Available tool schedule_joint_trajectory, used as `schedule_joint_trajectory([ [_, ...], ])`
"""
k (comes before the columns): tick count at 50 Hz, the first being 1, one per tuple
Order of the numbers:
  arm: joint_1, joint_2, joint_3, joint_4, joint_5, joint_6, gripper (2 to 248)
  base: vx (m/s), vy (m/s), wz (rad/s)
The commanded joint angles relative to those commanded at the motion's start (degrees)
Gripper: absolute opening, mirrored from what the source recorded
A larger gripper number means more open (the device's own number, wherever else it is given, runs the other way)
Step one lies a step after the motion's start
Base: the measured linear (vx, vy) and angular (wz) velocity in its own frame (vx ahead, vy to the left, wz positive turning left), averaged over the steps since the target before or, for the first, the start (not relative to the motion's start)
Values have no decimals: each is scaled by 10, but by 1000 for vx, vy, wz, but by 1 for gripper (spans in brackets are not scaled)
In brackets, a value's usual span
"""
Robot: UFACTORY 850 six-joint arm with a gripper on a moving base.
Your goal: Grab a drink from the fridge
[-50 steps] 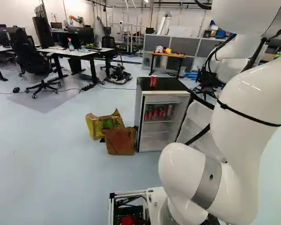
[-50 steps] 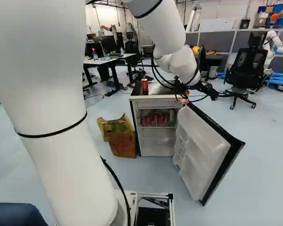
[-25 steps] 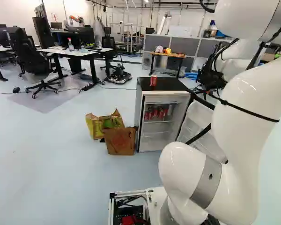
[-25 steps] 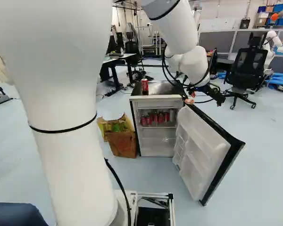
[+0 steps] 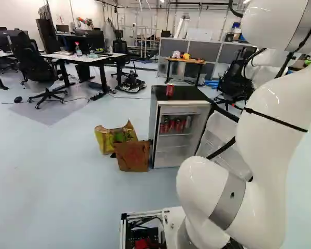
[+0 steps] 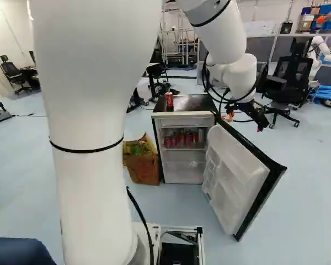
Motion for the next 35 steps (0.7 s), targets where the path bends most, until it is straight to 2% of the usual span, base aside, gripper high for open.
schedule_joint_trajectory([
  [35, -39, -64, -81, 72, -107, 0, 247, 0, 0, 0],
])
